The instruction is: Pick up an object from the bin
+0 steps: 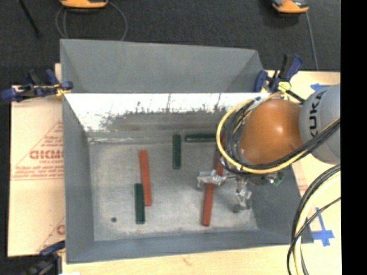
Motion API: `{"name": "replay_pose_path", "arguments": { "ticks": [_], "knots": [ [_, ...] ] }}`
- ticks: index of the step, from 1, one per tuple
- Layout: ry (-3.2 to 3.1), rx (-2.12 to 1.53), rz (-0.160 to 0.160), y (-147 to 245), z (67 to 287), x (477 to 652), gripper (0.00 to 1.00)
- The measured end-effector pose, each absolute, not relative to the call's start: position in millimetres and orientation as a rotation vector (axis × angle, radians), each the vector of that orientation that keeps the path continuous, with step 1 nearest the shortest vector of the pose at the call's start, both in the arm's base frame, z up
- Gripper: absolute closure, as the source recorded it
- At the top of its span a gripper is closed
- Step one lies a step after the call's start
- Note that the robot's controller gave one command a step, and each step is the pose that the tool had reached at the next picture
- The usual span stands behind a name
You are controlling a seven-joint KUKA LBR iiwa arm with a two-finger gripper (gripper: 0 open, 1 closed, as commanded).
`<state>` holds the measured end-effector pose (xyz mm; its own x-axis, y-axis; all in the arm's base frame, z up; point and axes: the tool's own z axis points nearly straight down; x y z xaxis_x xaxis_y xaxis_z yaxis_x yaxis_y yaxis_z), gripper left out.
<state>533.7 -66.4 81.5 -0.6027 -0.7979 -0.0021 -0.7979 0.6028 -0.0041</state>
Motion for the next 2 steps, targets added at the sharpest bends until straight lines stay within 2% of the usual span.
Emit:
{"name": "replay_pose_path", "arguments": {
  "ticks": [1, 2],
  "knots": [
    [2.810, -1.395, 0.000, -65, 81, 533.7, 1.00],
    [2.071, -2.329, -0.031, -57, 76, 519.5, 1.00]
  ]
}}
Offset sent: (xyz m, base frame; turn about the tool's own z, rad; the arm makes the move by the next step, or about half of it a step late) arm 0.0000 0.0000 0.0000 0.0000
